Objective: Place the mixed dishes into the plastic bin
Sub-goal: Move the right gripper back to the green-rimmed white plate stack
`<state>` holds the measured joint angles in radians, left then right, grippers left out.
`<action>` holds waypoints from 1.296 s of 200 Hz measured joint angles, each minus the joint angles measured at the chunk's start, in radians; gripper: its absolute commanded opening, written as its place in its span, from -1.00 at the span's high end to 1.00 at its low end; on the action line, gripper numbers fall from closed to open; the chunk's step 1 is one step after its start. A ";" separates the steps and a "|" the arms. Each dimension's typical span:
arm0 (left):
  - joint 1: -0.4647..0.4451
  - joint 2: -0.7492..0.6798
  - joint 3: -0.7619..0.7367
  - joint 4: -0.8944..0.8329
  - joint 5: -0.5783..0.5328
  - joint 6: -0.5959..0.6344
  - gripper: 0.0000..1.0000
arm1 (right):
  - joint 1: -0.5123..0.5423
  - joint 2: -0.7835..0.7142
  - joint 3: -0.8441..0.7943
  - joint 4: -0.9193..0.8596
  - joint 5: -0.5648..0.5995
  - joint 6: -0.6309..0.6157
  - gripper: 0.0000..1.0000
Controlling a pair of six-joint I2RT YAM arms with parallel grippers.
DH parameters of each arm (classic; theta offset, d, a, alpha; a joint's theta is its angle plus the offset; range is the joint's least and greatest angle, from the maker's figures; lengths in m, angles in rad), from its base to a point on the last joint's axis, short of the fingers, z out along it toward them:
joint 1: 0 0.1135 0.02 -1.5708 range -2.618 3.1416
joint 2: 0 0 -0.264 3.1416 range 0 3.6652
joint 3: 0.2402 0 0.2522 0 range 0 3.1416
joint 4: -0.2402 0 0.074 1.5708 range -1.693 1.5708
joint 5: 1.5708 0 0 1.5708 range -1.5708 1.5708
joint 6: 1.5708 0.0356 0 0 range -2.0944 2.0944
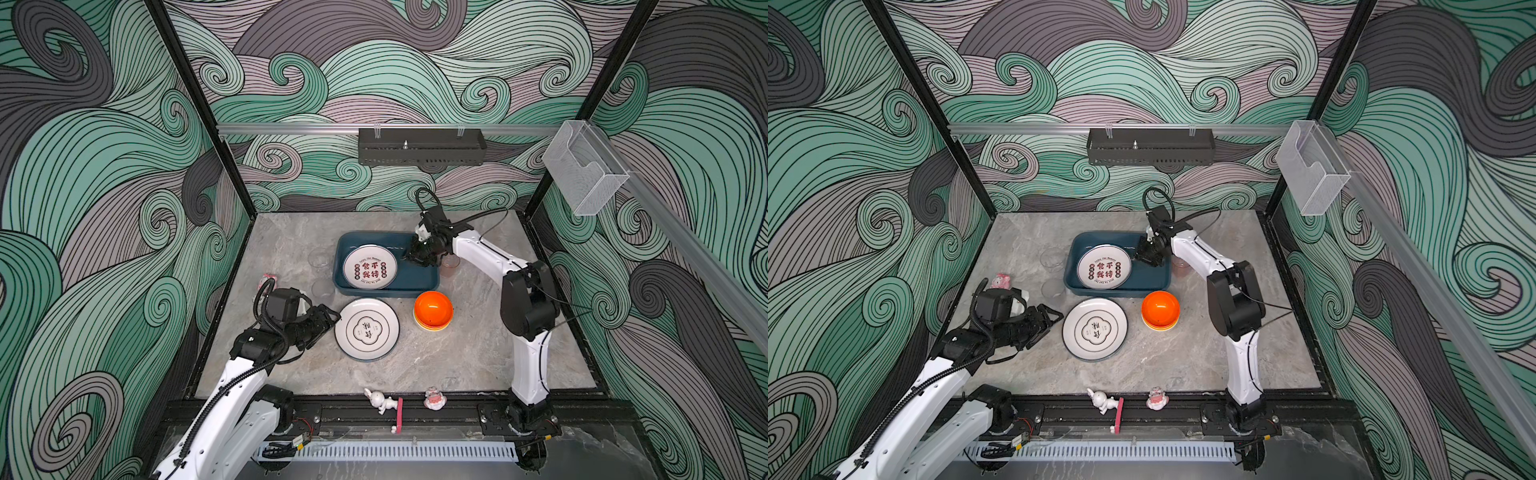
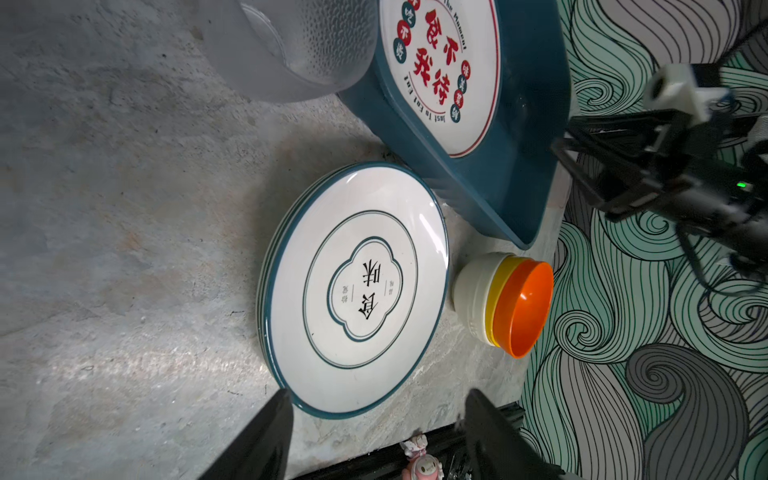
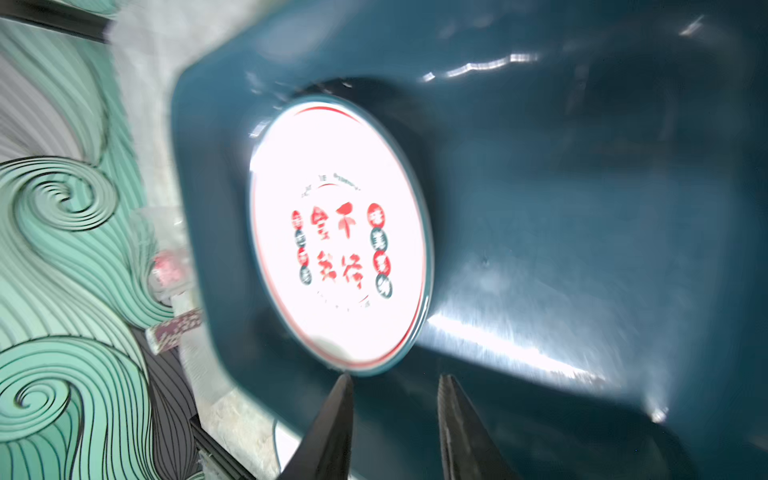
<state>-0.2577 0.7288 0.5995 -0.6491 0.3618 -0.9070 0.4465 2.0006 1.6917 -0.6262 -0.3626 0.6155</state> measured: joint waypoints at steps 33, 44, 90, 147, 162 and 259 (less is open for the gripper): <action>0.000 0.002 -0.002 -0.025 -0.009 0.005 -0.37 | 0.029 -0.189 -0.082 -0.032 0.039 -0.059 0.19; 0.000 0.008 -0.003 -0.029 -0.013 0.007 -0.37 | 0.051 -0.235 -0.118 -0.043 0.055 -0.081 0.17; 0.000 0.071 -0.039 -0.027 -0.022 0.013 -0.37 | 0.169 -0.316 -0.225 -0.109 0.115 -0.156 0.15; 0.000 0.234 -0.061 0.016 -0.005 0.018 -0.29 | 0.265 -0.315 -0.292 -0.138 0.166 -0.197 0.11; 0.000 0.271 -0.069 0.042 0.004 0.018 -0.25 | 0.285 -0.303 -0.292 -0.138 0.179 -0.201 0.09; 0.000 0.350 -0.100 0.154 0.025 0.017 -0.14 | 0.360 -0.179 -0.278 -0.139 0.231 -0.227 -0.02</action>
<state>-0.2577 1.0790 0.4992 -0.4946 0.3870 -0.8902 0.8062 1.8221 1.4139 -0.7654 -0.1318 0.3885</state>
